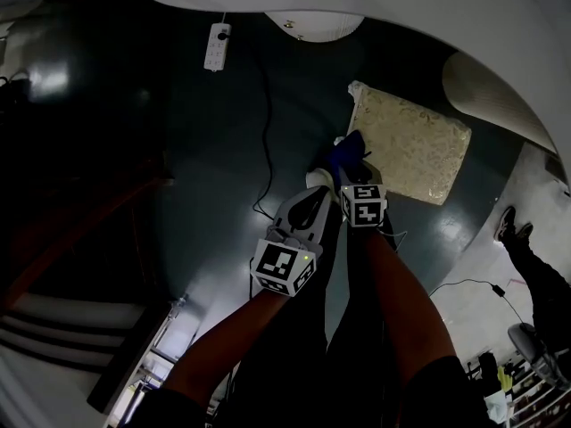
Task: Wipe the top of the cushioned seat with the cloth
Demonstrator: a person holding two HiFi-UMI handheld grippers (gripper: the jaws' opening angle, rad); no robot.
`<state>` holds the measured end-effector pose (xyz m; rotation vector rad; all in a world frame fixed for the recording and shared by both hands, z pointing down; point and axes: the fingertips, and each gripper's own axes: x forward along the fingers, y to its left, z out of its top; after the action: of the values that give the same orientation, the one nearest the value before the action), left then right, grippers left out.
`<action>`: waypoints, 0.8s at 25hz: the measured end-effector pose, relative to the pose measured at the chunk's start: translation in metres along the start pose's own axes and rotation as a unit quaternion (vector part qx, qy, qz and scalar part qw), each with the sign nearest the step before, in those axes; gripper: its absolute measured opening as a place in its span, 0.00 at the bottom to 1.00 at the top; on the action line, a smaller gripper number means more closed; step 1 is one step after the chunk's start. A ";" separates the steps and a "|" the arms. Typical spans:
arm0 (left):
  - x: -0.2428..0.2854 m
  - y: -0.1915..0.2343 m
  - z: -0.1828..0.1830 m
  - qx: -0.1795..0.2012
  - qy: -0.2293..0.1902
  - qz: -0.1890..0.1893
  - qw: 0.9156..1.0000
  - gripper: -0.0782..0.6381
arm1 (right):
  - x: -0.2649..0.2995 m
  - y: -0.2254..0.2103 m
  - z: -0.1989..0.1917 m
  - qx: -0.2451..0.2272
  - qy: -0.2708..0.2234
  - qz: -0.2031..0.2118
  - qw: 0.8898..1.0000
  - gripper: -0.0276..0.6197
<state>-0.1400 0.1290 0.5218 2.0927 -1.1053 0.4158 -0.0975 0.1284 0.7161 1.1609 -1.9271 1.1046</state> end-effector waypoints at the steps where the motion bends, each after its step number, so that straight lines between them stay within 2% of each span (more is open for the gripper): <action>1: -0.001 -0.002 0.000 0.004 -0.002 -0.003 1.000 0.14 | -0.003 -0.001 0.000 0.000 -0.005 -0.002 1.000 0.27; 7: -0.003 -0.011 -0.006 0.025 -0.001 -0.013 1.000 0.14 | -0.019 -0.010 -0.008 0.000 0.003 -0.026 1.000 0.27; 11: -0.004 -0.015 -0.007 0.013 -0.010 0.001 1.000 0.14 | -0.021 -0.031 -0.016 0.011 0.006 -0.040 0.999 0.28; 15: -0.008 -0.032 -0.005 0.022 -0.014 -0.003 1.000 0.14 | -0.026 -0.041 -0.021 -0.030 0.018 -0.032 0.999 0.28; 20: -0.007 -0.045 -0.011 0.022 -0.010 0.000 1.000 0.14 | -0.035 -0.054 -0.029 -0.043 0.020 -0.038 0.998 0.28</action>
<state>-0.1073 0.1579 0.5053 2.1388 -1.1155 0.4236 -0.0319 0.1531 0.7184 1.1460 -1.8657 0.9878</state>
